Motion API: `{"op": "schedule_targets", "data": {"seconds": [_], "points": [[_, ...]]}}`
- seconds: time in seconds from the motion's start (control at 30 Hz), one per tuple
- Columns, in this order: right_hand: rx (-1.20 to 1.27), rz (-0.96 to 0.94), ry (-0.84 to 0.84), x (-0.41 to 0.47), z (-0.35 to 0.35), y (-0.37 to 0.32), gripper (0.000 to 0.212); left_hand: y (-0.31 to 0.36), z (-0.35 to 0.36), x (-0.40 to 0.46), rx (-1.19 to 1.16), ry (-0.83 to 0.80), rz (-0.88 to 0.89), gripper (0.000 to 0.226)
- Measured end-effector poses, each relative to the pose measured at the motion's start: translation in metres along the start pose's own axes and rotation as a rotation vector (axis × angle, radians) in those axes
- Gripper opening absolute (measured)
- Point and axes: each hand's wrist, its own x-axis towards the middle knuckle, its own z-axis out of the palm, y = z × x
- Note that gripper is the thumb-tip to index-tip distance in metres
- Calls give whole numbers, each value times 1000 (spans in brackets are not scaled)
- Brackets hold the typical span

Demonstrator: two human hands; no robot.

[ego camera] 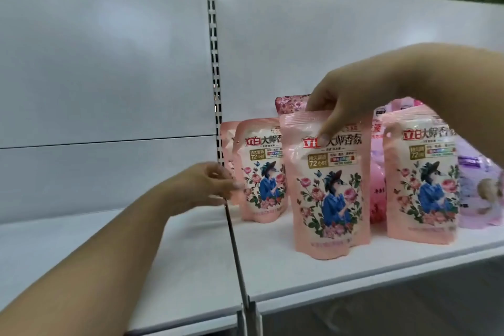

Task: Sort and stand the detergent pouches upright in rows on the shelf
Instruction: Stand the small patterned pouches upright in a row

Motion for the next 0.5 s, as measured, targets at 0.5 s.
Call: {"op": "schedule_targets", "data": {"seconds": [0.5], "points": [[222,-17,212,19,23,-13,20,19,47,-25,247,-366,22,28]]}}
